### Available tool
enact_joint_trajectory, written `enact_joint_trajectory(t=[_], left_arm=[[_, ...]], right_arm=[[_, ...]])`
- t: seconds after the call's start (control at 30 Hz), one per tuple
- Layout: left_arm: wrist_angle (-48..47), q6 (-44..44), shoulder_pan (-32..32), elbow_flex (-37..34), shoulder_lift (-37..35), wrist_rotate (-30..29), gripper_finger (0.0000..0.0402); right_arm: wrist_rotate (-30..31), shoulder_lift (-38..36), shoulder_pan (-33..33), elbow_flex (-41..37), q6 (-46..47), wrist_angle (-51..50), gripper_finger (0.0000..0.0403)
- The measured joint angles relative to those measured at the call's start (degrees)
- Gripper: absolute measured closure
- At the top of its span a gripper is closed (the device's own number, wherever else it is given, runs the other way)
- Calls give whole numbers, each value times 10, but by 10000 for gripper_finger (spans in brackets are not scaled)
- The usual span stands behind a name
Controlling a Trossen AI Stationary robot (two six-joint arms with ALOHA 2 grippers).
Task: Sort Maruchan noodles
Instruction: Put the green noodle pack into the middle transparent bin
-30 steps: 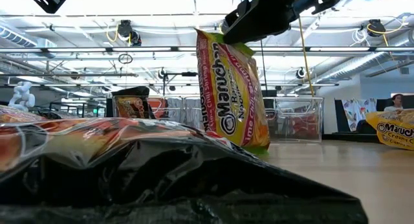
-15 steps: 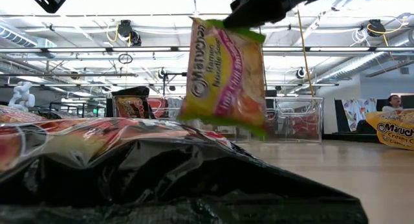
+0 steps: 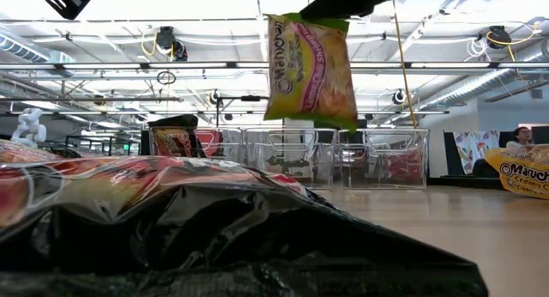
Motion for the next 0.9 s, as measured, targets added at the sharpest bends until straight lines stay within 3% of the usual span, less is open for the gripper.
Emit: enact_joint_trajectory(t=[0.57,0.9], left_arm=[[0,16,0,0,0,0,279],[0,31,0,0,0,0,279]], right_arm=[[-3,0,-106,0,-65,62,403],[-37,1,-177,19,-94,77,403]])
